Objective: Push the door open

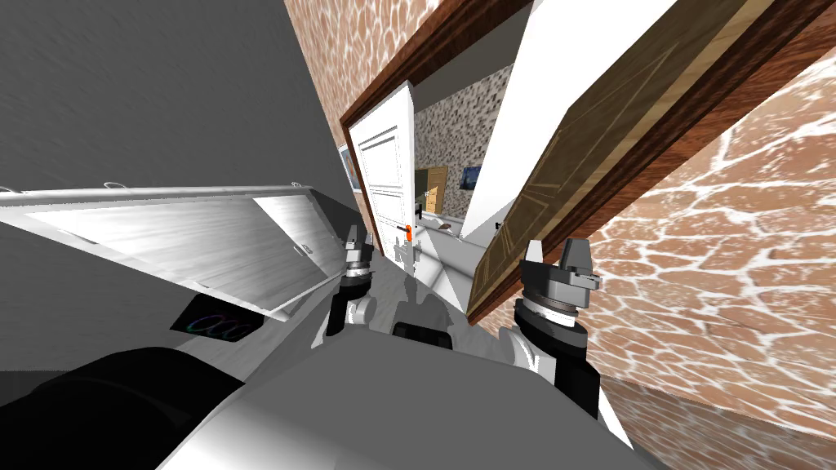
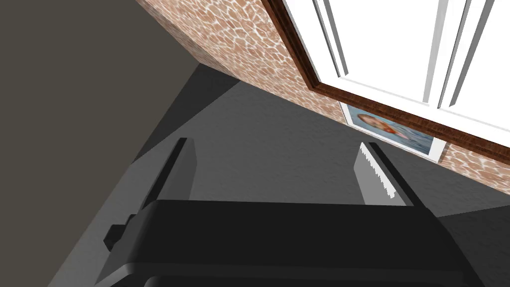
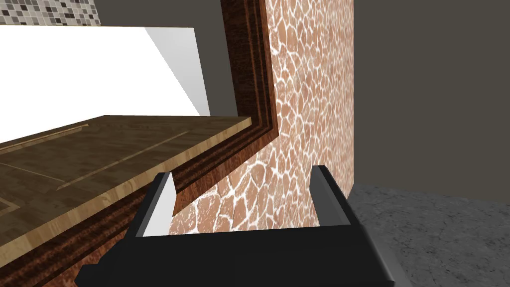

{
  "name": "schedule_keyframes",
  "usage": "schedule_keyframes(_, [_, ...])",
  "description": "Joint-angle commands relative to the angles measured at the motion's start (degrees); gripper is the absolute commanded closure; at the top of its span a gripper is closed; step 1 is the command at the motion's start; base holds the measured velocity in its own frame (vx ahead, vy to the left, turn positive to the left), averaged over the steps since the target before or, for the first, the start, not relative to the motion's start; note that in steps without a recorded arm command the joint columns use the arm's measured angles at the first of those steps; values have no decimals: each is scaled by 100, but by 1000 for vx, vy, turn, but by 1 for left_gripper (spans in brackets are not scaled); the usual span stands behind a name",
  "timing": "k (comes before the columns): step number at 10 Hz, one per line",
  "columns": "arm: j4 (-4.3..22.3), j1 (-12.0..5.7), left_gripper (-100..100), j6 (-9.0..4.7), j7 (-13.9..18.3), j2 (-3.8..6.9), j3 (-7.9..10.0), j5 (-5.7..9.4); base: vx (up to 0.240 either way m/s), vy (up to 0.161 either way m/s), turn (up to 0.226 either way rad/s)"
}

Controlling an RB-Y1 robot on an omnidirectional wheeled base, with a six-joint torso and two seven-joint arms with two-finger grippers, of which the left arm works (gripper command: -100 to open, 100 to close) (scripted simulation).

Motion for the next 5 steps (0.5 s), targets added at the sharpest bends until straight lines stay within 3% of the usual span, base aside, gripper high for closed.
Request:
schedule_keyframes(1, [176,-80,-100,40,23,66,-31,-12,39,71,-54])
schedule_keyframes(5, [645,-292,-100,148,83,204,-115,-43,79,160,-71])
